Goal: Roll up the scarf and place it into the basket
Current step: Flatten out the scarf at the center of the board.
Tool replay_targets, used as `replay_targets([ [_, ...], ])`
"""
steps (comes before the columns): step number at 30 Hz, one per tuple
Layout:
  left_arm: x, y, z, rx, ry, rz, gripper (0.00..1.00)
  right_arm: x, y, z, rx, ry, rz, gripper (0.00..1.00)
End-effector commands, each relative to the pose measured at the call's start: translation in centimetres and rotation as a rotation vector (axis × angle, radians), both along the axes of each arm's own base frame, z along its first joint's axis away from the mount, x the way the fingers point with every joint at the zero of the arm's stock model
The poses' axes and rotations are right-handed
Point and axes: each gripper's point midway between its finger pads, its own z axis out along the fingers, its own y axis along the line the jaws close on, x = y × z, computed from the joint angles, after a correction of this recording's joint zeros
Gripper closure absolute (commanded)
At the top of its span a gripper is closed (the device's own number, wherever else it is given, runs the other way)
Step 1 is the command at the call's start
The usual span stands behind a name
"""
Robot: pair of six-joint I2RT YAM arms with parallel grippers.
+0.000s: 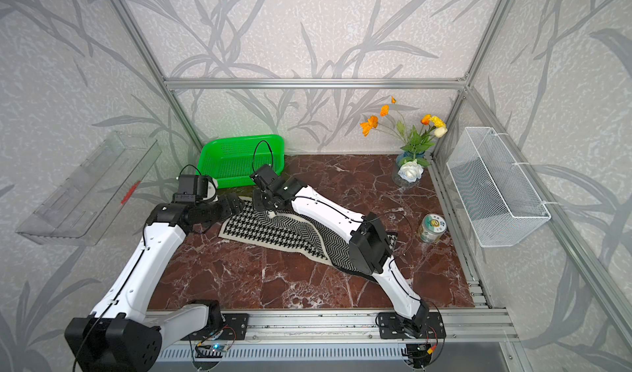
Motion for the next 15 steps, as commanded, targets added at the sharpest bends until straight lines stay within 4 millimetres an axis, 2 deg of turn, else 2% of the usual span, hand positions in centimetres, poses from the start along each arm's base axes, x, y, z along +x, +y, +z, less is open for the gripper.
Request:
replay_targets([
  [1,-0.7,1.0,-0.5,0.036,0.019,0.020,0.09,-1.6,0.5,0.0,-0.020,0.057,0.046,0.97],
  [5,-0.6,1.2,-0.4,0.029,0.012,0.030,0.09,-1.9,2.8,-0.1,0.031,0.082,0.063,0.95],
  [9,-0.8,1.3,-0.7,0.020,0.017,0.033,0.09,-1.7,4.2,-0.7,0.066,0.097,0.057,0.94],
  [15,-1.0,1.4,-0.9,0.013,0.015,0.043,0.09,-1.9,5.8,-3.2,0.099,0.148,0.051,0.93],
])
